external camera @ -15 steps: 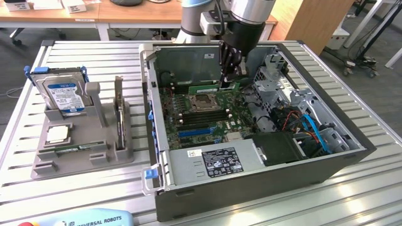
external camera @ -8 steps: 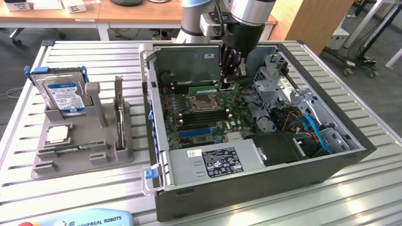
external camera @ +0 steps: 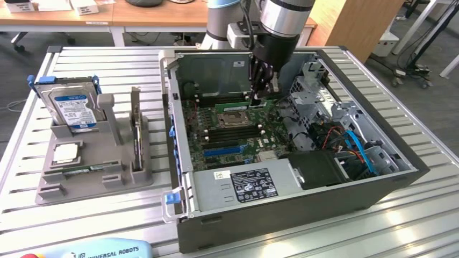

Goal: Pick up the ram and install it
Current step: 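Insert the ram into the slot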

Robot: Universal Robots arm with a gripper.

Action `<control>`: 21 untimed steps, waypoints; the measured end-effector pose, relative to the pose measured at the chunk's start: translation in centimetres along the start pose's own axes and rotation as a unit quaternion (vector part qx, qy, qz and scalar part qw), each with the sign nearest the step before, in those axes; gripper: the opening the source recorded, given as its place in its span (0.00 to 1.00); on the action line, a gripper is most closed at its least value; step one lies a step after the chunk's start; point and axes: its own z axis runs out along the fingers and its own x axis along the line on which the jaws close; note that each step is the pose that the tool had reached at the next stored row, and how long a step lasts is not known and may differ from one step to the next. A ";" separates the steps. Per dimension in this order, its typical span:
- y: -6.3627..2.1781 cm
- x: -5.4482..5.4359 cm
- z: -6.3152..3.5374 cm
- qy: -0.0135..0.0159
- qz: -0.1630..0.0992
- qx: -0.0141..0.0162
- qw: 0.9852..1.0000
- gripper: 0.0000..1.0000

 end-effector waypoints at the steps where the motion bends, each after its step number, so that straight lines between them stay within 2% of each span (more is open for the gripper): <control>1: 0.00 0.0 0.15 0.000 0.000 0.000 1.000 0.11; 6: -0.02 0.0 0.68 0.000 0.000 0.000 1.000 0.11; 21: 0.38 0.0 0.71 0.000 0.000 0.001 1.000 0.11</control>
